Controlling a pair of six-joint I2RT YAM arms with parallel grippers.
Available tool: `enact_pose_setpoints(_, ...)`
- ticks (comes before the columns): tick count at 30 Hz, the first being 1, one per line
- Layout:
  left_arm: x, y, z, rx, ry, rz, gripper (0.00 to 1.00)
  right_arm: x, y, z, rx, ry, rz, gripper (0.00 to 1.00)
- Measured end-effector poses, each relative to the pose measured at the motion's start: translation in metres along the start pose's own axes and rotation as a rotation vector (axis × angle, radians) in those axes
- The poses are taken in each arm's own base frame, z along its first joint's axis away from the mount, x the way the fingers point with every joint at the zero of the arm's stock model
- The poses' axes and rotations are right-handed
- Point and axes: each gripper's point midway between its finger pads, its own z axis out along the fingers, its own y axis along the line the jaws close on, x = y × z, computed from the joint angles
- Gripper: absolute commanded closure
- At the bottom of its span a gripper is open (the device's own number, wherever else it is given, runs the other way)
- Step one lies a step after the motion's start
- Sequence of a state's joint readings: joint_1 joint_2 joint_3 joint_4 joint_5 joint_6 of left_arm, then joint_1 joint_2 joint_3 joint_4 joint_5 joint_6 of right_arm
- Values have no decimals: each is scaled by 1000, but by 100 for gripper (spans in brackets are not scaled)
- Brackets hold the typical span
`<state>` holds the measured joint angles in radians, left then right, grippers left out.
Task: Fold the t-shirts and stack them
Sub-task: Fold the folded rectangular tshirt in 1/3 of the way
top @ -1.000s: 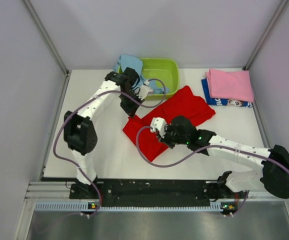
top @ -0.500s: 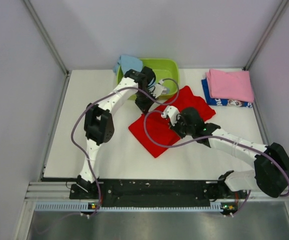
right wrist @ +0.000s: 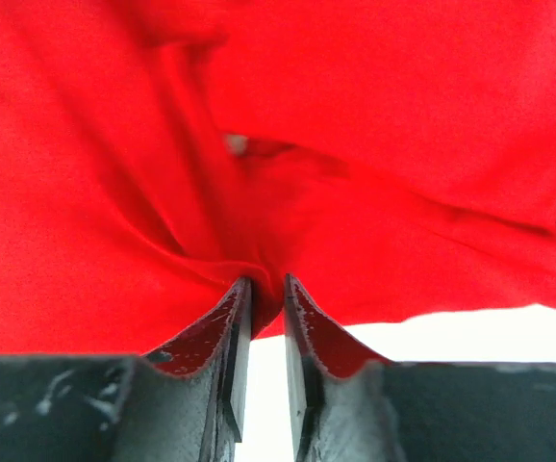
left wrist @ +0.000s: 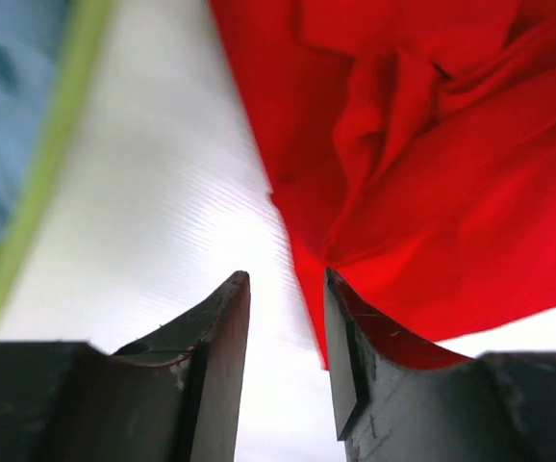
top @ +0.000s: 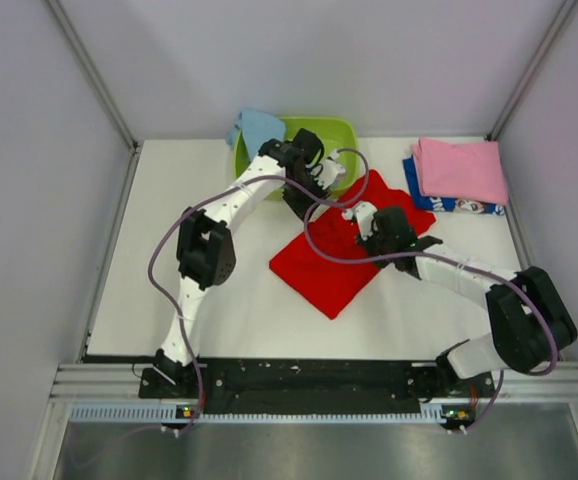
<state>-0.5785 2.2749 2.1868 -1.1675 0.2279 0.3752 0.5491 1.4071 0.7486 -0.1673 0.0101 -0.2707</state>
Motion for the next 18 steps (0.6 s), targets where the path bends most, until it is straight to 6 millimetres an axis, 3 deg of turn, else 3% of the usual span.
enact_pose_setpoints(5, -42, 23, -27, -145, -152, 35, 48, 22, -62, 5, 119, 75, 240, 71)
enact_pose_setpoints(9, -45, 17, -64, -179, -231, 95, 49, 25, -93, -5, 181, 77, 369, 66)
enact_pose_setpoints(11, -30, 5, -83, -168, -244, 145, 50, 21, -91, -10, 161, 59, 403, 64)
enact_pose_setpoints(14, 4, -20, -105, -132, -255, 254, 50, -2, -71, -19, 45, -22, 434, 67)
enact_pose_setpoints(16, 26, -34, -108, -102, -254, 325, 48, -30, -51, -26, -76, -127, 458, 78)
enact_pose_setpoints(18, 50, -46, -98, -59, -237, 383, 48, -58, -27, -31, -208, -240, 474, 93)
